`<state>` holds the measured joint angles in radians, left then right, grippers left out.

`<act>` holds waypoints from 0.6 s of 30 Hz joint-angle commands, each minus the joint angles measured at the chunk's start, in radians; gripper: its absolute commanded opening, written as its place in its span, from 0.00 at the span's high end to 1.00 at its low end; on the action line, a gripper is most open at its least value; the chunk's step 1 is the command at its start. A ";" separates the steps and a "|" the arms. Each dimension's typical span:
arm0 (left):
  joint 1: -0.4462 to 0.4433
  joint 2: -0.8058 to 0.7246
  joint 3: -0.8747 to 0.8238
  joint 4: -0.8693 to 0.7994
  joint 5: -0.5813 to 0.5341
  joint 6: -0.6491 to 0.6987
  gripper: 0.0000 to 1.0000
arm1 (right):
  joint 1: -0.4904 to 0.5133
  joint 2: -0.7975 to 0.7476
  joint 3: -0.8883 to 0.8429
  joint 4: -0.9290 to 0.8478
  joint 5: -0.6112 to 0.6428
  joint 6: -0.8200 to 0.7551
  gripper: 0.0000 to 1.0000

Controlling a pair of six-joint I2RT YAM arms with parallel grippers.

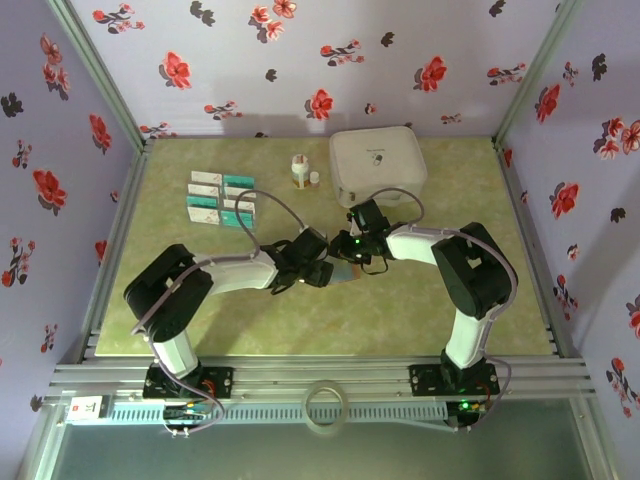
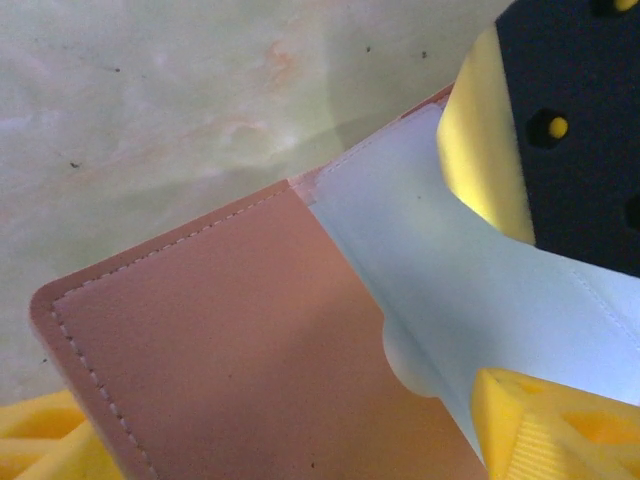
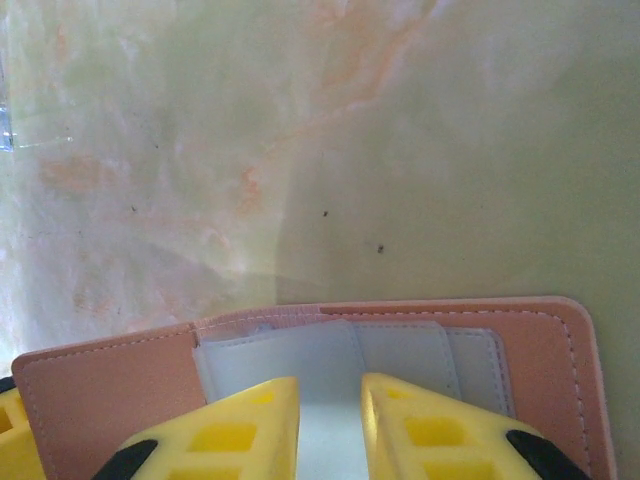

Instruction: Put the credit cards into the card holder

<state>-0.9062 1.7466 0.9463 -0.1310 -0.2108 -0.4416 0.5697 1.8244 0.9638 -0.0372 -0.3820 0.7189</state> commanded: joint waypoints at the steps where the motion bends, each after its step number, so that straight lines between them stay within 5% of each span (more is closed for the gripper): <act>1: -0.013 0.024 -0.013 -0.001 -0.045 0.028 0.24 | 0.007 -0.014 0.002 -0.019 -0.007 0.016 0.75; 10: -0.013 0.041 -0.030 0.008 -0.049 0.025 0.25 | -0.006 -0.072 0.034 -0.067 0.011 0.000 0.55; 18: -0.013 0.041 -0.039 0.014 -0.050 0.024 0.26 | -0.025 -0.102 0.018 -0.087 0.027 -0.010 0.51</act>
<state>-0.9100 1.7683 0.9260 -0.1085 -0.2359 -0.4366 0.5510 1.7401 0.9726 -0.0929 -0.3710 0.7250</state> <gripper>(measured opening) 0.745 0.491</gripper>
